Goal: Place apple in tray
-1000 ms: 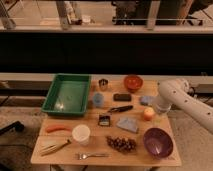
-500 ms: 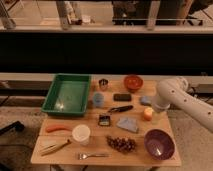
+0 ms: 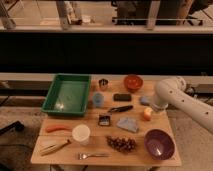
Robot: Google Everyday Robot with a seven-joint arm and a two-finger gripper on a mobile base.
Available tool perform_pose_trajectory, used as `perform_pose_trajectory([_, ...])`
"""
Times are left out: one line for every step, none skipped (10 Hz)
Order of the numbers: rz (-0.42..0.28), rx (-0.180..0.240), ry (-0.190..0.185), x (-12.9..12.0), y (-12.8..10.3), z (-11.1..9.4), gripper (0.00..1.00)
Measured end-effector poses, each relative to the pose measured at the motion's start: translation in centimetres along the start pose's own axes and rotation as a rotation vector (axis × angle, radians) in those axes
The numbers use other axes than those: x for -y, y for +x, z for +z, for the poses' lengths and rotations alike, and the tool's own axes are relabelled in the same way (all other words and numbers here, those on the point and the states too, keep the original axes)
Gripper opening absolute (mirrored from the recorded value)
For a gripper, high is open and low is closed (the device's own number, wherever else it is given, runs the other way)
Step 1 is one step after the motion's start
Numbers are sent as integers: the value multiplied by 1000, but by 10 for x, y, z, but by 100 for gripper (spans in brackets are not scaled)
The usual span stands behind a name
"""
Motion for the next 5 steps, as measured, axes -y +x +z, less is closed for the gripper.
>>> perform_pose_trajectory([0,0,6,2,3,4,80])
perform_pose_trajectory([4,1,9,3,7,8,80])
perform_pose_trajectory([7,3,12,5,8,11,80])
perform_pose_trajectory([10,6,13,8,8,16,80])
perform_pose_trajectory([12,7,14,10,9,19,80])
